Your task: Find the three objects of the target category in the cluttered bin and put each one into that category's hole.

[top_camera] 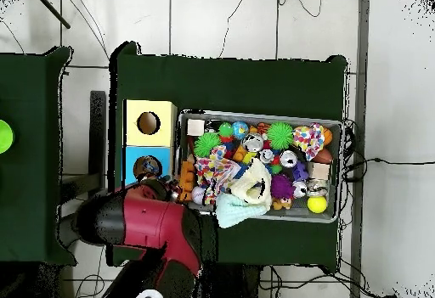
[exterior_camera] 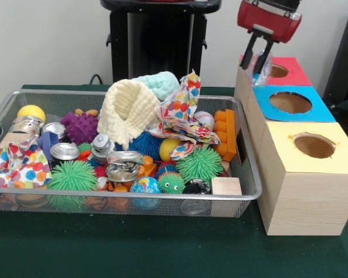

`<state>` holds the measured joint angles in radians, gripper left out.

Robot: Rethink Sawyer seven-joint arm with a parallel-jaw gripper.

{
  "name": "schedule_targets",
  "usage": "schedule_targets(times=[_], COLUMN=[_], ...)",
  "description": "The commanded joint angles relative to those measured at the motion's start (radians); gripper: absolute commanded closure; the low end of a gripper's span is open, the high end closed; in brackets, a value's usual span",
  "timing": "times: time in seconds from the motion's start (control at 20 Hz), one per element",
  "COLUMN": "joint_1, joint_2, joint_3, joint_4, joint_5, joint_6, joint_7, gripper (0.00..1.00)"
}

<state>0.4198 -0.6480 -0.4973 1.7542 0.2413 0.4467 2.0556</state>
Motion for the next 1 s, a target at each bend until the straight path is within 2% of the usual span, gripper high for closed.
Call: schedule_targets(times=[0.05, 0.4, 1.0], joint_1=[0.017, 0.03, 0.037], joint_2=[0.089, 0.159, 0.199], joint_3=[0.012, 0.022, 0.018], joint_4=[-0.09, -0.126, -0.173], joint_5=[0.076, 0.125, 0.156], joint_6=[0.082, 0.04, 0.055], joint_7=[0.321, 0.314, 0.299], gripper=[1.0, 1.0, 1.0])
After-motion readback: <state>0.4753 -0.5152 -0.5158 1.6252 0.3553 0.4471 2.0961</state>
